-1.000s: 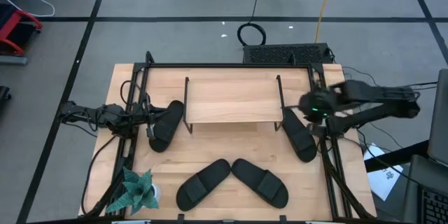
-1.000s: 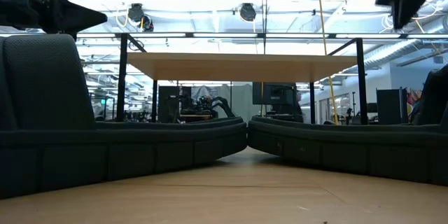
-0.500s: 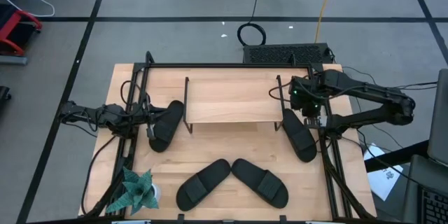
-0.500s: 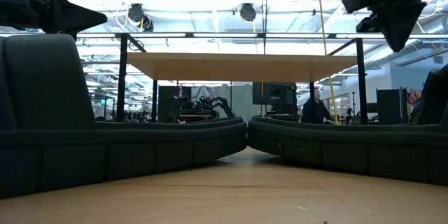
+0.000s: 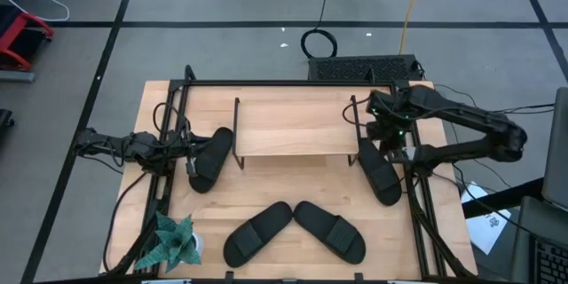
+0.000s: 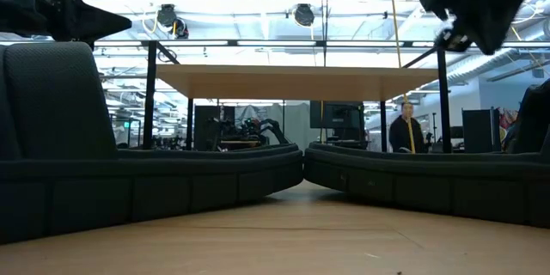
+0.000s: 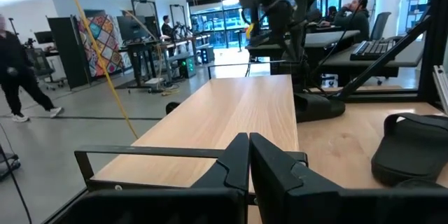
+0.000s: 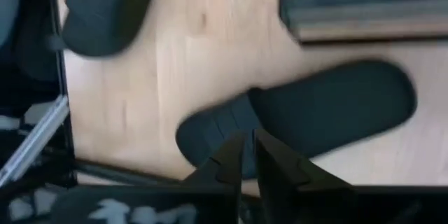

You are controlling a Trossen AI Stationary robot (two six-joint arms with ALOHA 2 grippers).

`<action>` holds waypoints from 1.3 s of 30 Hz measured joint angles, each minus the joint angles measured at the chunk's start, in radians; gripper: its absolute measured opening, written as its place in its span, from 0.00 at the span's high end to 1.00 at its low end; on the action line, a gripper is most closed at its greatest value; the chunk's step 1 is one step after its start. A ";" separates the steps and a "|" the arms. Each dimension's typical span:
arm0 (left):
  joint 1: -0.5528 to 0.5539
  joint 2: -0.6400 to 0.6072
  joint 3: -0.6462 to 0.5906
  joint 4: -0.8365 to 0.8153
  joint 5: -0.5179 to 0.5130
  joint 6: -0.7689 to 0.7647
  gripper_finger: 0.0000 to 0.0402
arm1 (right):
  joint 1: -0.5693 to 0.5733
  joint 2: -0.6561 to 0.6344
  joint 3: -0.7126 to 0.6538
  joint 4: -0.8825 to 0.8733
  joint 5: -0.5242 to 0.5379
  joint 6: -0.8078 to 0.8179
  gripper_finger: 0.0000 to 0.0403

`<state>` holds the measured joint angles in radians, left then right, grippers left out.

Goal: Pick and place slides into the shelf
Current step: Put the top right black slide on the shelf

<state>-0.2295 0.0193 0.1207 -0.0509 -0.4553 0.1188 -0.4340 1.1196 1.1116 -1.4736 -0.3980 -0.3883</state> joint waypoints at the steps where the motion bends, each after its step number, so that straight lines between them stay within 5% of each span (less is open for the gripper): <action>1: 0.000 0.000 0.000 0.000 0.000 0.000 0.95 | -0.022 0.000 -0.020 -0.005 0.000 -0.013 0.87; 14: 0.000 0.000 0.000 -0.002 0.000 0.008 0.95 | -0.142 0.001 -0.201 -0.003 -0.025 -0.123 0.44; 22: 0.000 0.000 0.000 -0.007 0.000 0.009 0.95 | -0.164 0.009 -0.282 0.090 -0.129 -0.150 0.43; 39: 0.000 0.000 0.000 -0.054 0.000 0.008 0.95 | -0.155 0.089 -0.360 0.211 -0.070 -0.122 0.43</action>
<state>-0.2298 0.0193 0.1204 -0.1051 -0.4553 0.1272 -0.5888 1.2083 0.7513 -1.2625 -0.4675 -0.5098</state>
